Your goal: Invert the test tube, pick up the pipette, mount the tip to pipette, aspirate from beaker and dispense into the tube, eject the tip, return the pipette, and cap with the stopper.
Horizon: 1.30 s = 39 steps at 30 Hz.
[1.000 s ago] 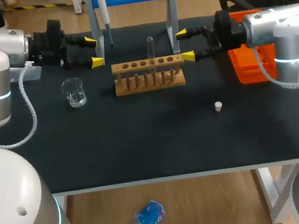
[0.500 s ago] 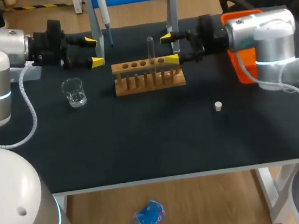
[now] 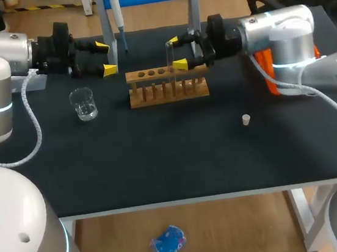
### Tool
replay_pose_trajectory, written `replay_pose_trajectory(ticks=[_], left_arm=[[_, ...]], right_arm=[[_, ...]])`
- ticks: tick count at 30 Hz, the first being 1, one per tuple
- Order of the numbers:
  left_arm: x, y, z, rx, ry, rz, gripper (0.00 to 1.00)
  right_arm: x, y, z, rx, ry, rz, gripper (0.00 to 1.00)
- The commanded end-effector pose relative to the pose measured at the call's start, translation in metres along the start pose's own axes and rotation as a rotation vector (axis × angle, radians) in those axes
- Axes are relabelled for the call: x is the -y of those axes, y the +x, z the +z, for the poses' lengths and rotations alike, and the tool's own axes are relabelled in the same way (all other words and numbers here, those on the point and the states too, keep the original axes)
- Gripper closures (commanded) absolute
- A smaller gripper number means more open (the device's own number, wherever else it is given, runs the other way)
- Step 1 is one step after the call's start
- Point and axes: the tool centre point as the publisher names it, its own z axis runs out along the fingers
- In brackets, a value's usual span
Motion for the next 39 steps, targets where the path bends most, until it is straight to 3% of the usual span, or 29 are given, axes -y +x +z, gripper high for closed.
replay_pose_trajectory(ticks=[1,3,8,14,20,22,25,39], left_arm=[[0.0003,-0.0005,-0.0001,-0.002,-0.003,-0.001,0.0],[0.0003,-0.0005,-0.0001,-0.002,-0.003,-0.001,0.0],[0.0003,-0.0005,-0.0001,-0.002,-0.003,-0.001,0.0],[0.0003,-0.0005,-0.0001,-0.002,-0.003,-0.001,0.0],[0.0003,-0.0005,-0.0001,-0.002,-0.003,-0.001,0.0],[0.0003,-0.0005,-0.0001,-0.002,-0.003,-0.001,0.0],[0.0003,-0.0005,-0.0001,-0.002,-0.003,-0.001,0.0],[0.0003,-0.0005,-0.0001,-0.002,-0.003,-0.001,0.0]], right_arm=[[0.0054,-0.0091,0.0062,-0.028,-0.006,0.003,0.13],[0.0065,-0.0088,0.0087,-0.03,-0.008,0.004,0.15],[0.0084,-0.0113,0.0121,-0.036,-0.011,0.008,0.49],[0.0083,-0.0113,0.0133,-0.039,-0.009,0.007,0.54],[0.0089,-0.0102,0.0131,-0.041,-0.007,0.011,0.65],[0.0093,-0.0096,0.0129,-0.04,-0.007,0.012,0.74],[0.0093,-0.0086,0.0126,-0.038,-0.009,0.011,1.0],[0.0012,-0.0029,0.012,-0.041,-0.015,0.005,1.0]])
